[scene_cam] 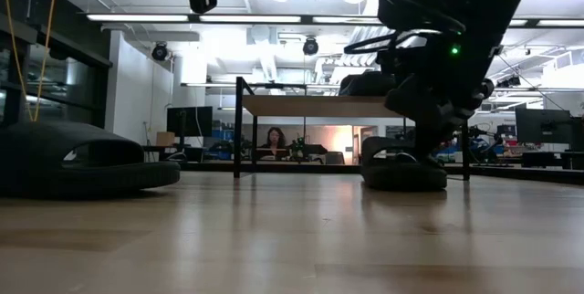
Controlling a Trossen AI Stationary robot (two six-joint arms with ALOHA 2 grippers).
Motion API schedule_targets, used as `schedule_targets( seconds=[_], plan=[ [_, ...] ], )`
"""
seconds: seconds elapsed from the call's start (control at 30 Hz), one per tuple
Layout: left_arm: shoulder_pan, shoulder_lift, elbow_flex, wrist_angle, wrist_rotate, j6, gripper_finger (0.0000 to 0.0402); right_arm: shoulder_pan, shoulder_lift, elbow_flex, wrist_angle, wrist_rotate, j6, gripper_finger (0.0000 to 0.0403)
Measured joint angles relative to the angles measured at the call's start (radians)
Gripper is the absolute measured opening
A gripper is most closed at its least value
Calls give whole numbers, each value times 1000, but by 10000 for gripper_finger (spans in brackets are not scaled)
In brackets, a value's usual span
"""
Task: Pick and place slides into the shelf
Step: Put the black slipper on the shelf
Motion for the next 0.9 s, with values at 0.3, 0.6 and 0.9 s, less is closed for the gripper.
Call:
schedule_targets(
  seconds=[0.3,0.6,0.9],
  plan=[
    [0,0,0,1,-24,42,186,23,0,92,-26,-56,-1,1],
    [0,0,0,0,-26,68,186,22,1,158,-82,-49,-3,1],
    [0,0,0,-1,-26,74,186,25,1,159,-49,-76,-76,5]
  ],
)
